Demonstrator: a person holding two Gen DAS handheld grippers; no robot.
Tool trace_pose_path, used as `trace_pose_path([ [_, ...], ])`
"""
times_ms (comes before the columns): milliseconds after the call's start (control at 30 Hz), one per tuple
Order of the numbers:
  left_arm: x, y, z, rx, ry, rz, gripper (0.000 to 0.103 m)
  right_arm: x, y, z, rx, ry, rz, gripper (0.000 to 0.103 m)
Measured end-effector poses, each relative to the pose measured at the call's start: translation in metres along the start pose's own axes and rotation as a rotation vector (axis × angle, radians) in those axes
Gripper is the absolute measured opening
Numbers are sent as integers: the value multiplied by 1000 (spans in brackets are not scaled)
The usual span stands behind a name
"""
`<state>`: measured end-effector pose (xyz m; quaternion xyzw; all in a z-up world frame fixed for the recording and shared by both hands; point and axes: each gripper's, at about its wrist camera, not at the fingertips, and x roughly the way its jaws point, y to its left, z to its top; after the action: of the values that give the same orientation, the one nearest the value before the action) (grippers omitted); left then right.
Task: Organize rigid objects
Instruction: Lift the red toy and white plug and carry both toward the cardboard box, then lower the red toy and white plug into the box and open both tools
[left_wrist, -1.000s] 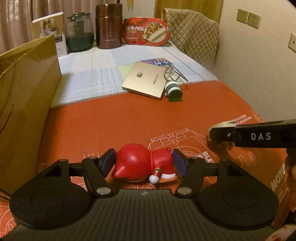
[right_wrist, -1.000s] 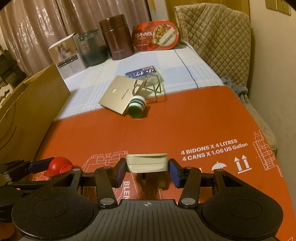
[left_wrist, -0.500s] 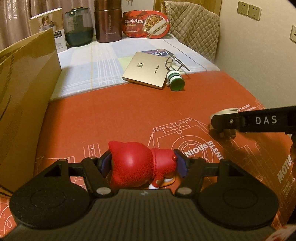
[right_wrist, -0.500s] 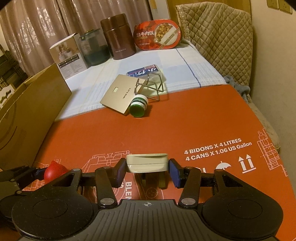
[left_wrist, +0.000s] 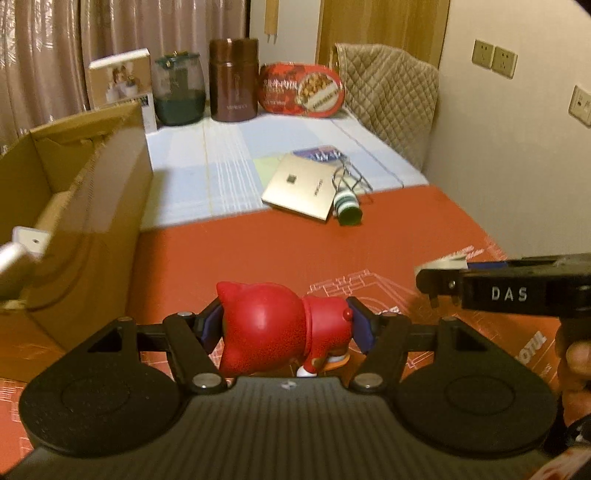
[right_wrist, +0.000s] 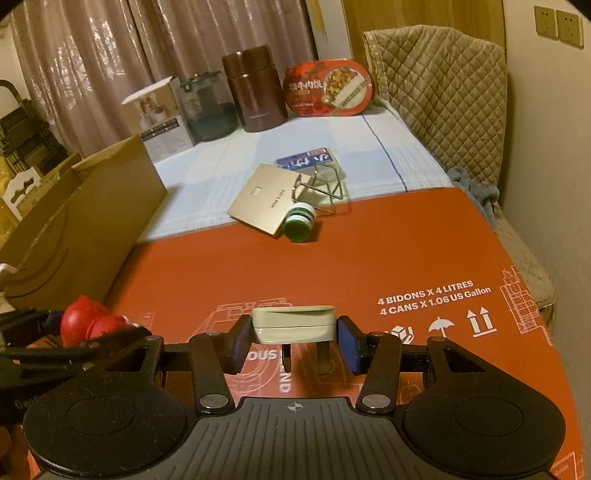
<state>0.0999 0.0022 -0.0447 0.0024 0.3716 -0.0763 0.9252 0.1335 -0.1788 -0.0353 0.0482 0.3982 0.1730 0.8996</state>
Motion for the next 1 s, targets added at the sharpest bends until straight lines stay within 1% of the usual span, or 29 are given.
trace_pose_path([
  [133, -24, 4, 6, 0, -37, 7, 63, -18, 16, 6, -18, -29, 17, 46],
  [367, -60, 19, 15, -28, -87, 24, 63, -39, 51, 17, -63, -71, 63, 46],
  [600, -94, 41, 26, -40, -127, 51, 63, -44, 85, 25, -119, -76, 110, 46],
  [800, -120, 80, 40, -39, -162, 96, 63, -39, 122, 39, -187, -72, 164, 46],
  [933, -133, 119, 52, -55, -172, 132, 63, -31, 151, 53, -231, -77, 207, 46],
  [1000, -135, 141, 55, -69, -162, 145, 63, -26, 166, 60, -251, -78, 232, 46],
])
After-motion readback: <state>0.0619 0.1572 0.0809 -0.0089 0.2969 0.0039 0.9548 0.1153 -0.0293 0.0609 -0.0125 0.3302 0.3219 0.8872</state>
